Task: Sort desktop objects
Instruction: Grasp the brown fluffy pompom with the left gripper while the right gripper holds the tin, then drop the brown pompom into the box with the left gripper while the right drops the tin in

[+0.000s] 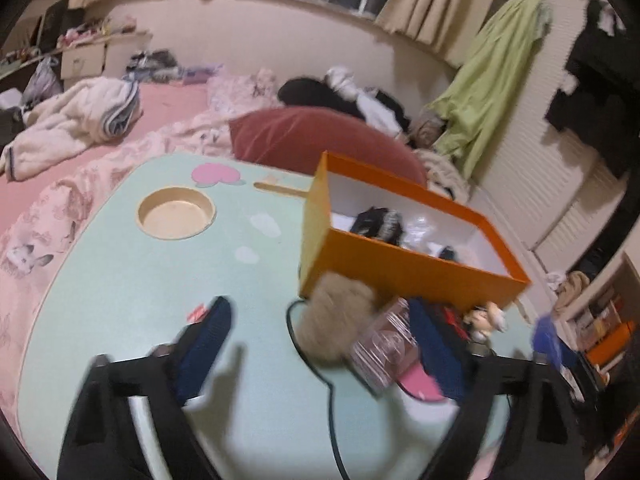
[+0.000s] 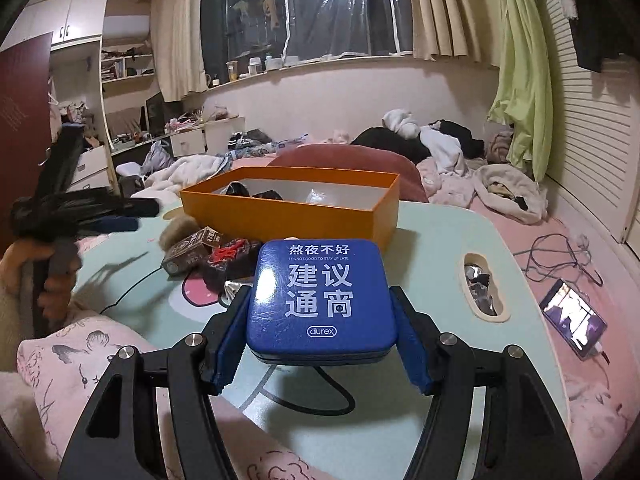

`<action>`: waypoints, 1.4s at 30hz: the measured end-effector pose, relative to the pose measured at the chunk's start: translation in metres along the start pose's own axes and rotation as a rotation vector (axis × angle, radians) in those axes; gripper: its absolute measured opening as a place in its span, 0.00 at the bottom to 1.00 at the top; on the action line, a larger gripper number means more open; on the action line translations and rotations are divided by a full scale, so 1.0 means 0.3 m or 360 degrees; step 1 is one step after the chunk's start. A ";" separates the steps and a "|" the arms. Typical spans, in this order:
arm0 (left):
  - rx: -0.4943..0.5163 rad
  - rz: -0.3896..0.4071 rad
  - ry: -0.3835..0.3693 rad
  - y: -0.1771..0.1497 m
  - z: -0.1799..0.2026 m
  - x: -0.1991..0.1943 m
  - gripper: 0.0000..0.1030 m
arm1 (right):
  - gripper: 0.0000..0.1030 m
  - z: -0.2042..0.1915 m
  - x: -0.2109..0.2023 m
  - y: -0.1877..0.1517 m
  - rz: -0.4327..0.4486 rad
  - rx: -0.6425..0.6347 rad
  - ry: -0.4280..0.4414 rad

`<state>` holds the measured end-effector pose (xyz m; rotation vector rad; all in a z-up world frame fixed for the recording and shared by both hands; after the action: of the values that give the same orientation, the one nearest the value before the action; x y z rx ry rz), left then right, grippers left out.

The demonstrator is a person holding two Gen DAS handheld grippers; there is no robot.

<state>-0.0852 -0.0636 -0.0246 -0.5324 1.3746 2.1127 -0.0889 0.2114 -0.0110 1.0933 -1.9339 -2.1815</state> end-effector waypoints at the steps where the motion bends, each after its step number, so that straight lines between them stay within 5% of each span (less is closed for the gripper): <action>1: -0.0018 -0.0070 -0.0018 0.003 -0.003 0.044 0.67 | 0.64 0.001 -0.001 -0.002 0.0000 -0.0001 0.0000; 4: -0.0059 -0.0248 -0.0103 -0.029 -0.003 0.130 0.45 | 0.64 0.001 0.000 -0.002 0.0001 0.0000 0.0001; 8: -0.0049 -0.0199 -0.0071 -0.043 -0.008 0.130 0.24 | 0.64 0.001 -0.003 -0.005 0.0000 0.0003 0.0001; 11: -0.0118 -0.0129 -0.0120 -0.039 -0.027 0.096 0.24 | 0.64 -0.001 -0.006 -0.002 0.0006 -0.0001 -0.0003; 17: 0.0023 0.0018 -0.0136 0.004 0.027 -0.040 0.24 | 0.64 0.002 -0.030 0.049 0.0052 0.0022 0.0043; 21: 0.0065 0.0070 -0.0246 0.109 0.116 -0.059 0.24 | 0.64 0.016 -0.014 0.183 0.0117 0.0122 0.0094; 26: 0.0172 0.0049 -0.0242 0.230 0.230 0.032 0.24 | 0.64 0.003 0.111 0.358 0.0101 0.0165 0.0085; 28: 0.0167 0.0052 -0.0228 0.263 0.250 0.077 0.32 | 0.64 -0.001 0.195 0.390 0.0022 0.0191 0.0047; 30: 0.0139 0.0061 -0.0156 0.277 0.240 0.123 0.91 | 0.73 -0.002 0.280 0.387 -0.0055 0.0214 0.0005; 31: 0.0122 0.0053 -0.0098 0.271 0.225 0.143 0.97 | 0.77 -0.004 0.341 0.359 -0.0175 0.0205 -0.0015; 34: 0.0087 0.0040 -0.0112 0.230 0.199 0.167 0.97 | 0.77 -0.004 0.410 0.277 -0.0324 0.0191 -0.0070; 42: 0.0178 0.0190 -0.0165 0.214 0.236 0.055 0.97 | 0.77 -0.037 0.275 0.338 -0.0069 0.0094 -0.0090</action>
<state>-0.1411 -0.0154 0.0382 -0.2983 1.4869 2.1095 -0.1876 0.1413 0.0393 1.1035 -2.0295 -2.2145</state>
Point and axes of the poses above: each gripper's, at about its wrist camera, not at the fingertips, and x roughly the way its jaws point, z to its right, y to its top, the point moved 8 cm from there along x, roughly the way its jaws point, and after that the axes turned 6 degrees about -y, right-handed, at the moved point
